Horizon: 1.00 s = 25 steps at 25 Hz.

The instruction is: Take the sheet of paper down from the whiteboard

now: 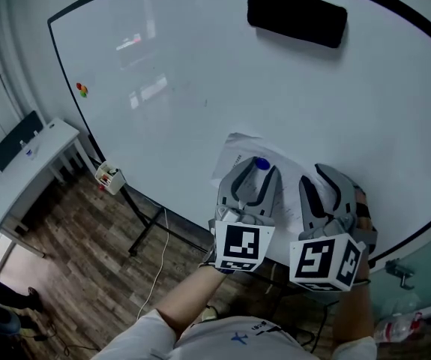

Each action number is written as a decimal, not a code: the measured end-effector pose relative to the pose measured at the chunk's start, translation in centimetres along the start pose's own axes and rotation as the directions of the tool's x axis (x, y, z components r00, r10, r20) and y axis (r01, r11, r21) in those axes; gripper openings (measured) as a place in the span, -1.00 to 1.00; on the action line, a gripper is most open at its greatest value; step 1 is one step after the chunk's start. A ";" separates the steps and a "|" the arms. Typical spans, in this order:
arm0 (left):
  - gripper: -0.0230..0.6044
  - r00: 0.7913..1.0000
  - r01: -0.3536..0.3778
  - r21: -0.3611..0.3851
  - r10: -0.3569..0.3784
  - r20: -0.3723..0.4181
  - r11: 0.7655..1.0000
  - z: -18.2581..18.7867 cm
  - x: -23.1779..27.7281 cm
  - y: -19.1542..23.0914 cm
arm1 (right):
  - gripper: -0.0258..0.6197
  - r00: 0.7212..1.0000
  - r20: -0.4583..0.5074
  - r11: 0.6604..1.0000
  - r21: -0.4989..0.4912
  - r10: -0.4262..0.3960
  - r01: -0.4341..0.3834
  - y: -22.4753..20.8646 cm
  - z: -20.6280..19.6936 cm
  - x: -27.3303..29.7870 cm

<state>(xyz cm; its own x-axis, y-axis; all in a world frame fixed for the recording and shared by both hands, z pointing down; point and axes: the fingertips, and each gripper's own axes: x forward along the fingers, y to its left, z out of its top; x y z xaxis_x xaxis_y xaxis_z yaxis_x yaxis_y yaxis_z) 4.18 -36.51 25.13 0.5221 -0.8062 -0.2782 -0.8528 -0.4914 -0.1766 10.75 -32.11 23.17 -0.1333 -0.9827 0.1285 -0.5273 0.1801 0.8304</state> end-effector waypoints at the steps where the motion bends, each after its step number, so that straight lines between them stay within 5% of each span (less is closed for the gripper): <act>1: -0.46 1.000 0.000 -0.002 0.000 0.000 1.000 0.0 0.0 0.1 | -0.51 1.000 -0.008 1.000 -0.008 -0.005 0.005 0.0 0.0 0.0; 19: -0.50 0.999 -0.006 -0.033 0.008 0.044 0.999 0.0 -0.1 0.8 | -0.62 0.998 -0.050 0.999 0.007 -0.035 0.036 1.1 -0.7 0.9; 20: -0.50 0.999 -0.006 -0.035 0.008 0.044 0.999 0.0 -0.1 0.8 | -0.78 0.998 -0.051 0.999 0.008 -0.037 0.037 1.1 -0.8 0.9; 25: -0.50 0.999 0.006 -0.041 -0.005 0.037 0.999 0.0 -0.2 0.6 | -0.85 0.999 -0.036 0.999 0.028 -0.022 0.023 1.2 -0.9 0.8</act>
<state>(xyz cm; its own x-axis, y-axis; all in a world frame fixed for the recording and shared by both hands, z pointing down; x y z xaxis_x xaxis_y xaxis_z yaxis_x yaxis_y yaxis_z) 3.53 -36.64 25.10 0.5259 -0.7914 -0.3117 -0.8492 -0.5095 -0.1391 10.80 -32.69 24.79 -0.0914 -0.9874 0.1291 -0.5537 0.1582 0.8176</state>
